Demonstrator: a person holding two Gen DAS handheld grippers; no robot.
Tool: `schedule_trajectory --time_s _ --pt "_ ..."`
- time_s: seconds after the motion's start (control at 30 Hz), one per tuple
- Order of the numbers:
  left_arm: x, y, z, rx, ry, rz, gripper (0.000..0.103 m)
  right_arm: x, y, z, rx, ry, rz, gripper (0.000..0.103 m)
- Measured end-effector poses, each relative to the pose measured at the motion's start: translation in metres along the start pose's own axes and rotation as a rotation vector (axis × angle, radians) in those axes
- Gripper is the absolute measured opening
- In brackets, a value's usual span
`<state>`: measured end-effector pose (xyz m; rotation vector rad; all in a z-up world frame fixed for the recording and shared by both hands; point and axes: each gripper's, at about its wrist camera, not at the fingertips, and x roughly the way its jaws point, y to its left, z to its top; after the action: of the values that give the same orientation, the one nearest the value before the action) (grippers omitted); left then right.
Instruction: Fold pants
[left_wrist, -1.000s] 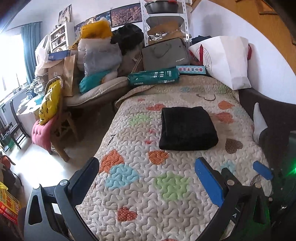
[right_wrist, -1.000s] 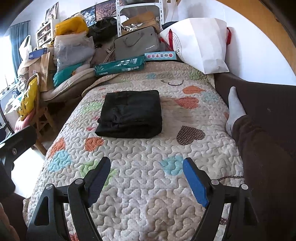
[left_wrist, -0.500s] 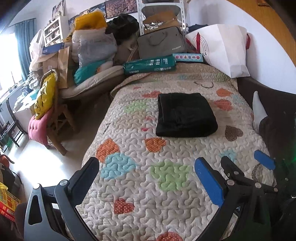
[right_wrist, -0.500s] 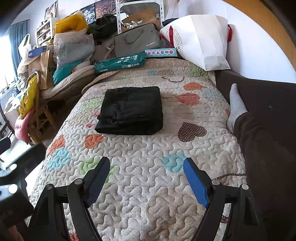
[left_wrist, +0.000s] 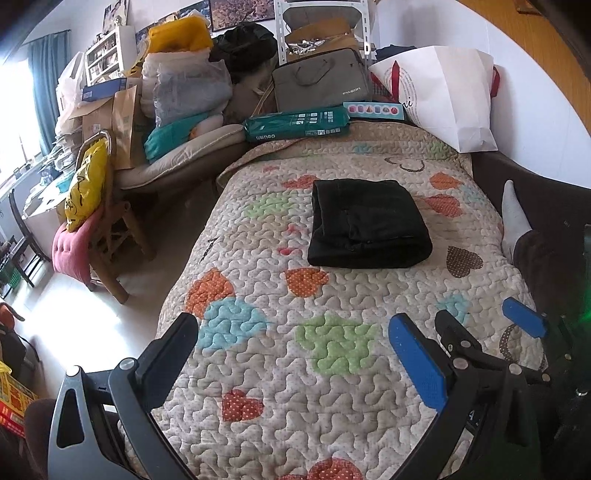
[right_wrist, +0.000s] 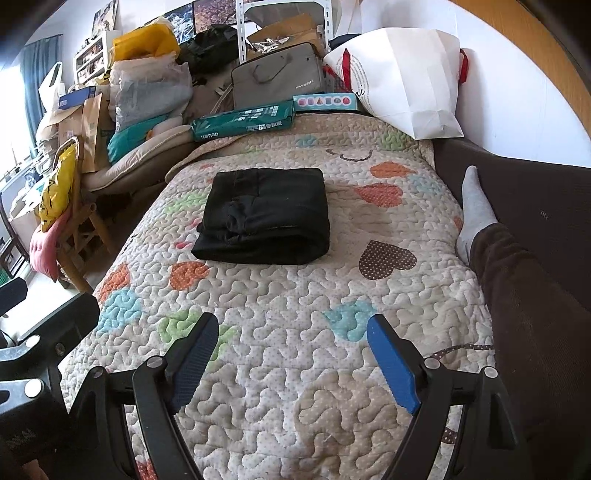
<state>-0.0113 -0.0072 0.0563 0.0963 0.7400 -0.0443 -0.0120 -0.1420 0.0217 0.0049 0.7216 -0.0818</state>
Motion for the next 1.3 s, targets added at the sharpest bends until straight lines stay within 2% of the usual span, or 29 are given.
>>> schedule_trajectory --time_s 1.3 --pt "0.017 0.019 -0.004 -0.071 0.066 0.015 0.103 0.007 -0.003 -0.002 -0.001 0.023 -0.003 0.088"
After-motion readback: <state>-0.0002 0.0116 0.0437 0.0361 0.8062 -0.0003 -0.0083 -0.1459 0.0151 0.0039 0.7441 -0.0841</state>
